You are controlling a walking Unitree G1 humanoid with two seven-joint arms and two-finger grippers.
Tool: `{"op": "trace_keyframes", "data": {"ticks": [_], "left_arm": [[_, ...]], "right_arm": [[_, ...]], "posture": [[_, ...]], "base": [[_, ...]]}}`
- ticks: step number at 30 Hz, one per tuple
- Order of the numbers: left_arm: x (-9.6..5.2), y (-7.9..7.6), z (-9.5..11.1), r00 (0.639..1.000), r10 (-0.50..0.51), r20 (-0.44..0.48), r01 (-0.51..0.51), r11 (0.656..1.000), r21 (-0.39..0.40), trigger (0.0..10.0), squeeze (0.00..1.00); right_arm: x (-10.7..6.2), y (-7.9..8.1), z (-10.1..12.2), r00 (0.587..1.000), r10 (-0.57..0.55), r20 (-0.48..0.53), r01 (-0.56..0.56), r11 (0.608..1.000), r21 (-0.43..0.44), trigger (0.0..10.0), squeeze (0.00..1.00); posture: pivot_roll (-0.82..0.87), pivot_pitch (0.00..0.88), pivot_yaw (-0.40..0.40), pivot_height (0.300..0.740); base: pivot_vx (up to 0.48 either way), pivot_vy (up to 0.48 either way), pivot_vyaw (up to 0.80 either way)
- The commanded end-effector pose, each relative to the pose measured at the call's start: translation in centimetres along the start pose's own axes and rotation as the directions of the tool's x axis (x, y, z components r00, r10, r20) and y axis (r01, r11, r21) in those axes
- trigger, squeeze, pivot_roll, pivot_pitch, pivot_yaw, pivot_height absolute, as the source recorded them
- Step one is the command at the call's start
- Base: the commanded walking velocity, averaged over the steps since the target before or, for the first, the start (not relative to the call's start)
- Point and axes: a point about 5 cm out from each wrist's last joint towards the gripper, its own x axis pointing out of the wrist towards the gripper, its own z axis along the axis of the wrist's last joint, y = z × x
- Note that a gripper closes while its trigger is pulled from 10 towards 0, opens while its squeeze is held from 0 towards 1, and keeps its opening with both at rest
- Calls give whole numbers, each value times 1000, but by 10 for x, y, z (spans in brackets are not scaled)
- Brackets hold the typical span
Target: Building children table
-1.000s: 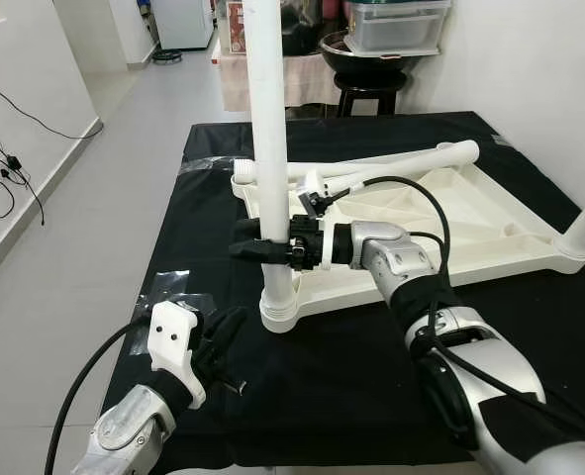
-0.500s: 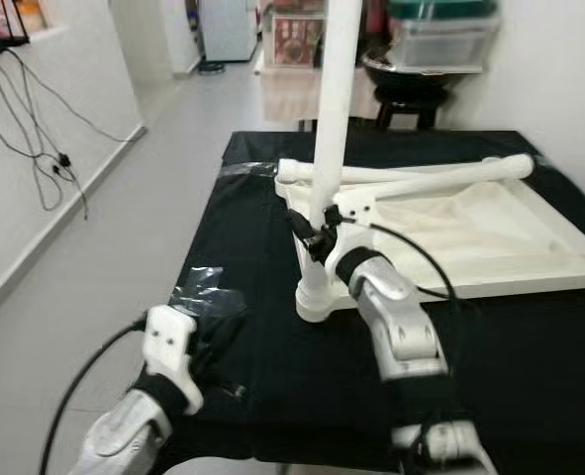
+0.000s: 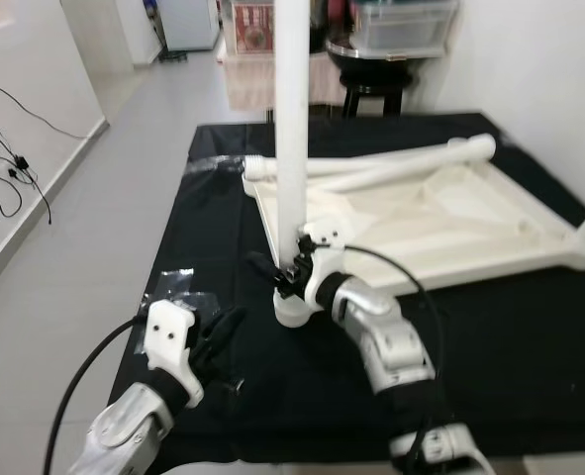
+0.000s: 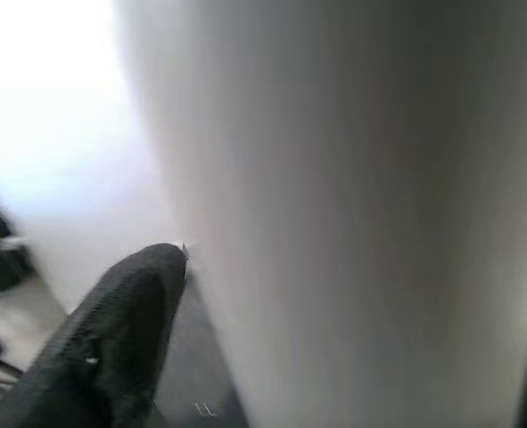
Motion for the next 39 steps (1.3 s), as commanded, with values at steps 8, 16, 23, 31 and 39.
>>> {"op": "trace_keyframes", "data": {"ticks": [8,16,23,31,39], "left_arm": [[1,-2,-2,1000,-3,-3,3,1000,-7,10000,0],[1,-3,-2,1000,-1,-1,1,1000,-8,10000,0],[1,-4,-1,1000,-2,2,2,1000,-12,10000,0],[0,-4,0,1000,-3,5,3,1000,-13,10000,0],[-4,-1,3,1000,3,6,-2,1000,-9,10000,0]], "right_arm": [[5,-7,36,806,584,-96,-592,797,-121,10000,0],[9,-16,44,770,629,-109,-635,772,-29,0,0],[8,-21,40,770,631,-98,-634,773,3,0,0],[-3,-31,23,865,495,-86,-498,867,-24,0,0],[-5,-3,-28,985,-128,-119,130,991,15,0,0]], "posture": [[-15,38,5,740],[-11,46,0,740],[-15,55,2,740],[-20,74,-5,740],[-35,103,19,740]], "base": [[0,0,0],[0,0,0],[0,0,0],[0,0,0],[0,0,0]]}}
